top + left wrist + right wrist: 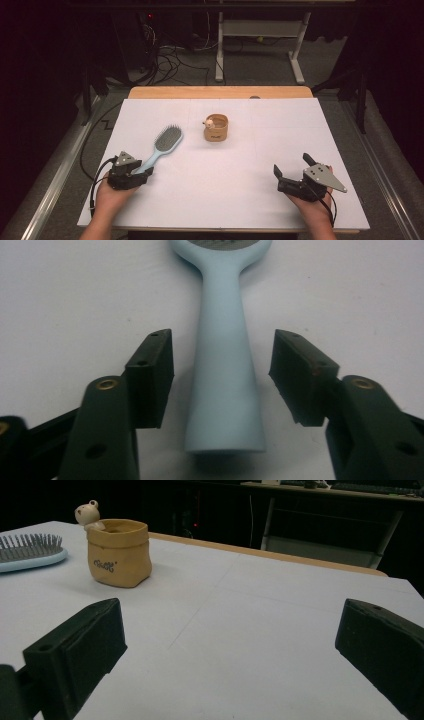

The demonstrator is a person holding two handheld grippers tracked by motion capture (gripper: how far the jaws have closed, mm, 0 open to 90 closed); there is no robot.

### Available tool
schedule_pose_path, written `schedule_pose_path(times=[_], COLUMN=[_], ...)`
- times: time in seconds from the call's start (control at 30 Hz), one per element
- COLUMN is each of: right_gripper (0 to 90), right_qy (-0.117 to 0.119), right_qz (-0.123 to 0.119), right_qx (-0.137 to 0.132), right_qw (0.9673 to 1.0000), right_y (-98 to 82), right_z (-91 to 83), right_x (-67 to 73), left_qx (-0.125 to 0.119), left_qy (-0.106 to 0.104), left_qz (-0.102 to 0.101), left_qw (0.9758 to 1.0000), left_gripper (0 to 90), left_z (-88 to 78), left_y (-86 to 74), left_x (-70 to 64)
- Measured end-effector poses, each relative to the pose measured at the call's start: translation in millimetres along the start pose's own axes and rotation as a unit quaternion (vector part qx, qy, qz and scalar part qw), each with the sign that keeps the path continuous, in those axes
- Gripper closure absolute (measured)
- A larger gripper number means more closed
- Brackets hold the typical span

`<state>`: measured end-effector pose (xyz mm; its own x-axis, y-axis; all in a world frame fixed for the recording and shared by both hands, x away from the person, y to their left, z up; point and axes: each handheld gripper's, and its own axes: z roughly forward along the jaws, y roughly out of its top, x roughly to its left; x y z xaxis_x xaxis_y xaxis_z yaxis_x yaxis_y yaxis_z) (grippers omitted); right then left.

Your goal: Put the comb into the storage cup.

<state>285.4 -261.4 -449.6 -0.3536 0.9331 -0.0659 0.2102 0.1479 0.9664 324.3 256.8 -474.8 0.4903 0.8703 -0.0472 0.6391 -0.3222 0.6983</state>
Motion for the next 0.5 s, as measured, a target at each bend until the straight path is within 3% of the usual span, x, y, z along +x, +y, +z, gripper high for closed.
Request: schedule_pose_path(times=[0.2, 0.5], right_gripper=[0.2, 0.2], right_qy=[0.000, -0.001], right_qz=[-0.002, -0.004], right_qx=[-0.002, -0.004], right_qw=[1.0000, 1.0000], right_y=[0.0, 0.8], right_z=[0.0, -1.6], right_x=[0.5, 0.8], left_qx=[0.013, 0.019], left_qy=[0.010, 0.017], left_qz=[0.015, 0.027], left_qw=[0.9998, 0.9993], left_gripper=[61.5, 62.6], left_z=[1.5, -4.9], left_y=[1.0, -3.6], left_x=[-2.8, -8.9])
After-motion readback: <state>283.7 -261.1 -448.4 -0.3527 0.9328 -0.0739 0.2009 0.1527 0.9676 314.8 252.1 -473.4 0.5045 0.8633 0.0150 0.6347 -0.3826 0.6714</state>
